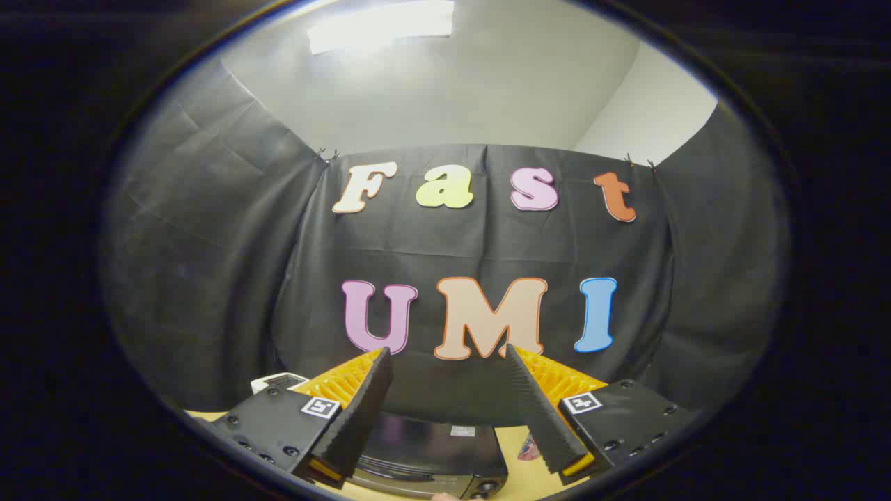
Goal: Open the toaster oven, put the food inside, and close the toaster oven door.
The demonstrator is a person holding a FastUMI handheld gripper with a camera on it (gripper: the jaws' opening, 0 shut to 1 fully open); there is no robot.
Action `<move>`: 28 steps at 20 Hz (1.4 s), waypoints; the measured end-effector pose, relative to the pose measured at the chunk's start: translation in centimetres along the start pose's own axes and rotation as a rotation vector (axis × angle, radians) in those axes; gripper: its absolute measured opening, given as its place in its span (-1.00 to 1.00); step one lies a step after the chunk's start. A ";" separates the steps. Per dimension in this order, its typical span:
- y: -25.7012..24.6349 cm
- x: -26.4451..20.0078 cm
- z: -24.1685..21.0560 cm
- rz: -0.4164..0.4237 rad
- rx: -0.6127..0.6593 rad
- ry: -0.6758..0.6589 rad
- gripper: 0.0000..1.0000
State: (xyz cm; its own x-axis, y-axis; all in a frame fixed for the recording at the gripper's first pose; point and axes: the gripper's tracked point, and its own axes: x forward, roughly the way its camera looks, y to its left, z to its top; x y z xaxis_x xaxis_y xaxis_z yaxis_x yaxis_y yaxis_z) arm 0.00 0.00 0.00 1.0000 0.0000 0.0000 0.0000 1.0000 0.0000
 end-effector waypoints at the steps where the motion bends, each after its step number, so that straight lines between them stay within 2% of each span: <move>1: -0.1 0.1 -0.4 0.000 0.001 0.006 0.99; 8: -0.2 1.2 -2.5 0.003 0.010 0.048 0.99; 14: -0.5 2.5 -6.3 -0.018 0.016 0.100 1.00; 17: -0.3 3.5 -10.6 -0.041 0.000 0.133 1.00; 23: 1.5 4.6 -23.1 -0.047 0.016 0.312 1.00; 28: 3.1 3.4 -28.3 -0.029 0.030 0.395 1.00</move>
State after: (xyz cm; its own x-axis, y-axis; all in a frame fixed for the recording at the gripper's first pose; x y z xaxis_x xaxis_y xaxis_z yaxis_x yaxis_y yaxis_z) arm 3.43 3.05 -28.31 0.9227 -0.0227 -0.3850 0.0344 0.9991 0.0235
